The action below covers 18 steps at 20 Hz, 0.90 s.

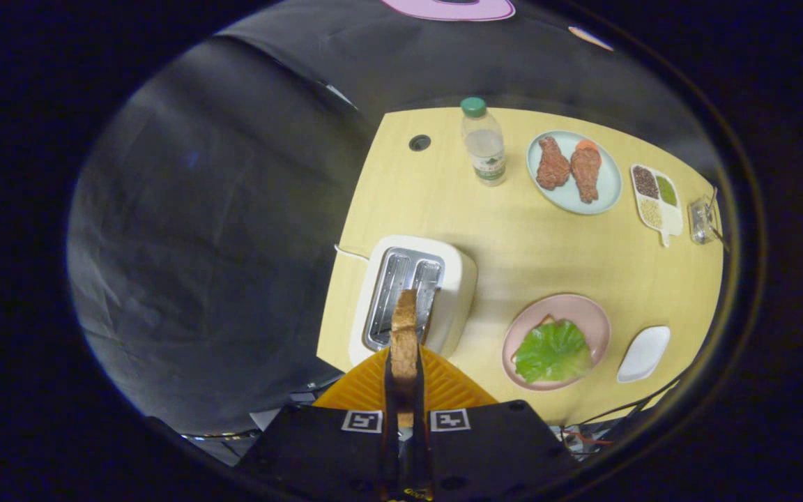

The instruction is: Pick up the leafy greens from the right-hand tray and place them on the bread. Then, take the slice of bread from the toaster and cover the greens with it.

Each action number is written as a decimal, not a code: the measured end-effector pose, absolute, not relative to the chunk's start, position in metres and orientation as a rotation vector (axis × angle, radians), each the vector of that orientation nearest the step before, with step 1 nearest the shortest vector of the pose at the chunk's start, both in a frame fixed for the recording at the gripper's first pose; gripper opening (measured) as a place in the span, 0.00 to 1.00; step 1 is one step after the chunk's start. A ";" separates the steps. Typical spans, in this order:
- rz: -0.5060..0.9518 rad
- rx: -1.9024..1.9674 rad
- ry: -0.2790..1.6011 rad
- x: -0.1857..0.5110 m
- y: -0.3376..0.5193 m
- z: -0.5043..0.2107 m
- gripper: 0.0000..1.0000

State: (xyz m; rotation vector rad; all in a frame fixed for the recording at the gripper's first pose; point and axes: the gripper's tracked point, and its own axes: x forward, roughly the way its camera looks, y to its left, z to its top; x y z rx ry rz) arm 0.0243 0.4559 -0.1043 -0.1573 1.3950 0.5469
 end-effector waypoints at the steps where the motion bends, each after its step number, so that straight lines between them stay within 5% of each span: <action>1: 0.550 -0.135 1.397 0.022 0.448 -0.097 0.11; 7: 0.502 0.005 1.414 0.023 0.378 -0.090 0.11; 18: 0.364 0.291 1.504 0.028 0.281 -0.185 0.11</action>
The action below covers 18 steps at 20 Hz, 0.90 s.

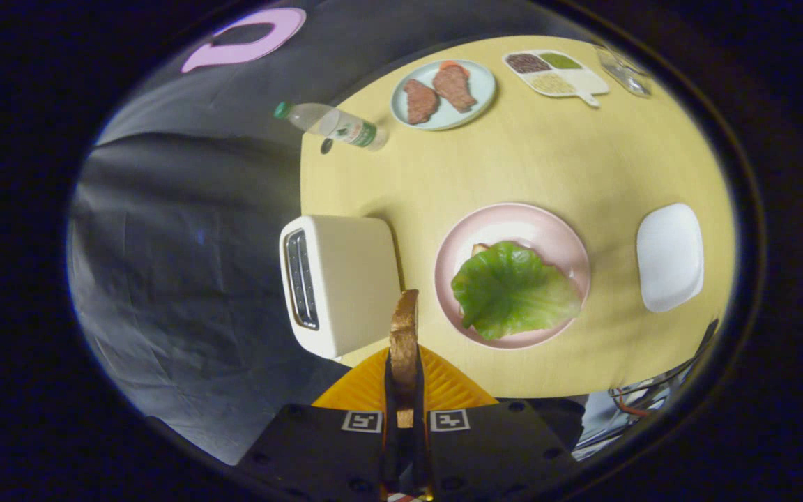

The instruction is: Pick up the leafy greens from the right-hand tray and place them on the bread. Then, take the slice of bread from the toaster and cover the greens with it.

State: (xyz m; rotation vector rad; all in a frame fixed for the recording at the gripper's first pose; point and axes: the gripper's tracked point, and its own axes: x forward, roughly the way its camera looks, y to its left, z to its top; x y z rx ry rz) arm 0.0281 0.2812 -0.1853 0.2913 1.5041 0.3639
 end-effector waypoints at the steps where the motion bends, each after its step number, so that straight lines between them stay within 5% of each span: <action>1: 0.356 0.309 1.497 0.034 0.276 -0.192 0.11; 18: 0.203 0.379 1.406 0.061 0.213 -0.287 0.12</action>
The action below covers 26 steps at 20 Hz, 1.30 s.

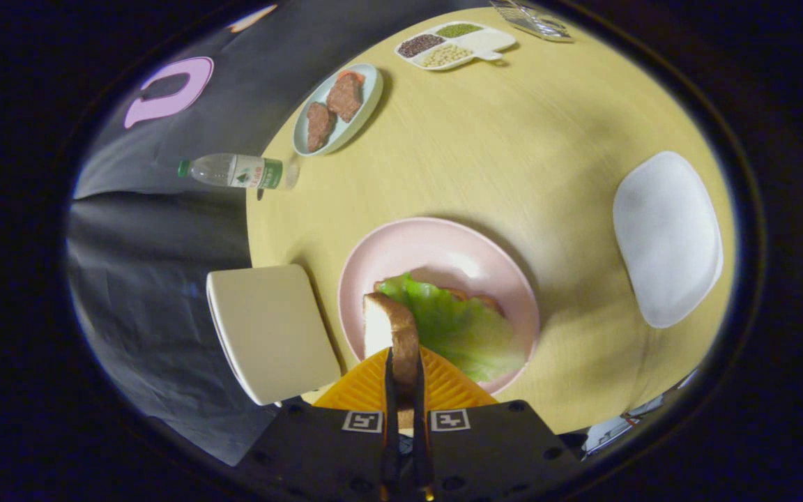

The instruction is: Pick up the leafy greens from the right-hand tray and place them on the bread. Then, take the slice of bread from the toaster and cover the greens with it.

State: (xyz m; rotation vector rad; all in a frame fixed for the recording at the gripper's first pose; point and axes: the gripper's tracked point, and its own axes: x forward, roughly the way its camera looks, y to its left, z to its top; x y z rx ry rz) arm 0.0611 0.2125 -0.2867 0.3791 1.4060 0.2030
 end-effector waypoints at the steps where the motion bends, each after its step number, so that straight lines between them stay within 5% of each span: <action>1: 0.191 0.388 1.402 0.061 0.210 -0.291 0.12; 9: 0.170 0.282 1.287 0.068 0.188 -0.305 0.24; 11: 0.168 0.235 1.257 0.070 0.185 -0.309 0.42; 14: 0.180 0.180 1.211 0.069 0.187 -0.310 0.48; 15: 0.194 0.165 1.196 0.066 0.192 -0.309 0.58; 26: 0.253 0.091 0.942 0.069 0.192 -0.244 1.00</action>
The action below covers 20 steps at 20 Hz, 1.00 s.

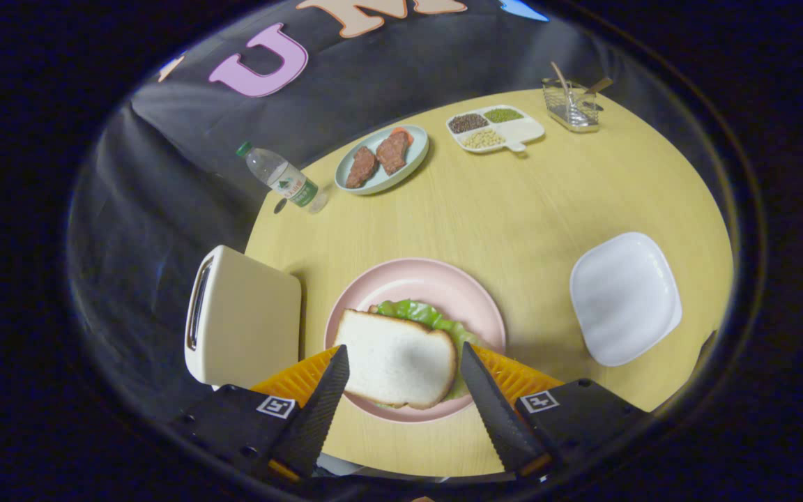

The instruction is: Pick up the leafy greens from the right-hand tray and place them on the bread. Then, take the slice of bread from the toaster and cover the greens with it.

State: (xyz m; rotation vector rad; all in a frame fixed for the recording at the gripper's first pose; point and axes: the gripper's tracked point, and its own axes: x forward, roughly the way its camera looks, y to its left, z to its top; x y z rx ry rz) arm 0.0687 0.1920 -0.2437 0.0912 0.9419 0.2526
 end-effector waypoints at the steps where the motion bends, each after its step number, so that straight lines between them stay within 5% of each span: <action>1: 0.248 0.077 0.908 0.070 0.187 -0.236 1.00; 20: 0.250 -0.117 -0.014 0.096 0.116 0.010 1.00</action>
